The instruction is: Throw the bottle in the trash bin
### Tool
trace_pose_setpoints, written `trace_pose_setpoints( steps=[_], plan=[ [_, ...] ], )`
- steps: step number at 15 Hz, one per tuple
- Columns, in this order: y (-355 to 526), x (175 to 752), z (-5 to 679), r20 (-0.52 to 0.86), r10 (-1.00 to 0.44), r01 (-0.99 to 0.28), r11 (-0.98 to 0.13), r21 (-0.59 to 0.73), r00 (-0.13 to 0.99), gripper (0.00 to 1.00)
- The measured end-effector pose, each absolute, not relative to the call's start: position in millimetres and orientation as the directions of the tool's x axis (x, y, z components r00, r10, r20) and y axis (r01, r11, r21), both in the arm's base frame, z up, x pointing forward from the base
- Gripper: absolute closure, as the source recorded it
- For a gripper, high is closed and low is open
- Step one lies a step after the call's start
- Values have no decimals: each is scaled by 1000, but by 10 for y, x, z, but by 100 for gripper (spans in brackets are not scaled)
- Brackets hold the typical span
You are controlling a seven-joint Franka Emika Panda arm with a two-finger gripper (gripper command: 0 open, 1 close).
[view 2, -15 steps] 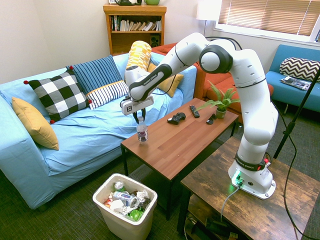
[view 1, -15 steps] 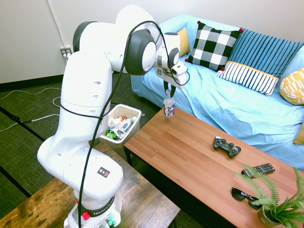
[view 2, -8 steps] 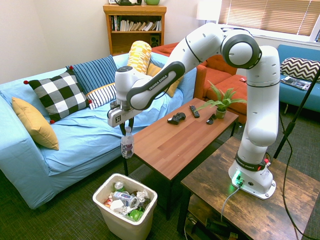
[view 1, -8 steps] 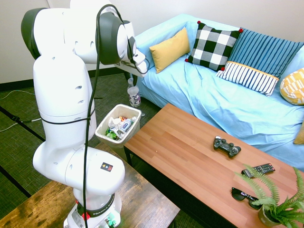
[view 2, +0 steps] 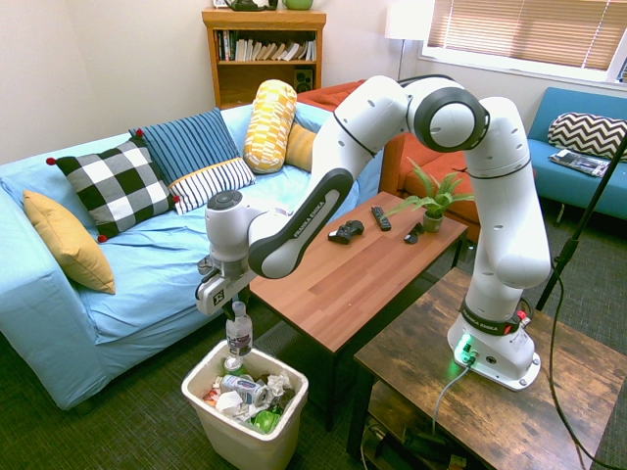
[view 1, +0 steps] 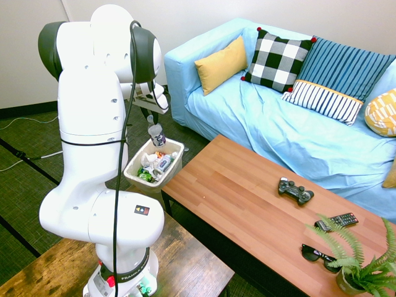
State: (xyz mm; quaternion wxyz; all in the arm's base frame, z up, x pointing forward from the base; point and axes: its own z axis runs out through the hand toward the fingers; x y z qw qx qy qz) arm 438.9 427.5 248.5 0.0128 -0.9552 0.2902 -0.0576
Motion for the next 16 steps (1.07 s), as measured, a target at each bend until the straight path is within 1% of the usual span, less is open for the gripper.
trace_pose_setpoints(
  steps=[5, 16],
  plan=[
    [4220, 4478, 2375, 102, -568, -566, -823, -47, 817, 0],
    [4263, 4554, 2396, 110, -572, -570, -820, -53, 813, 0]
  ],
)
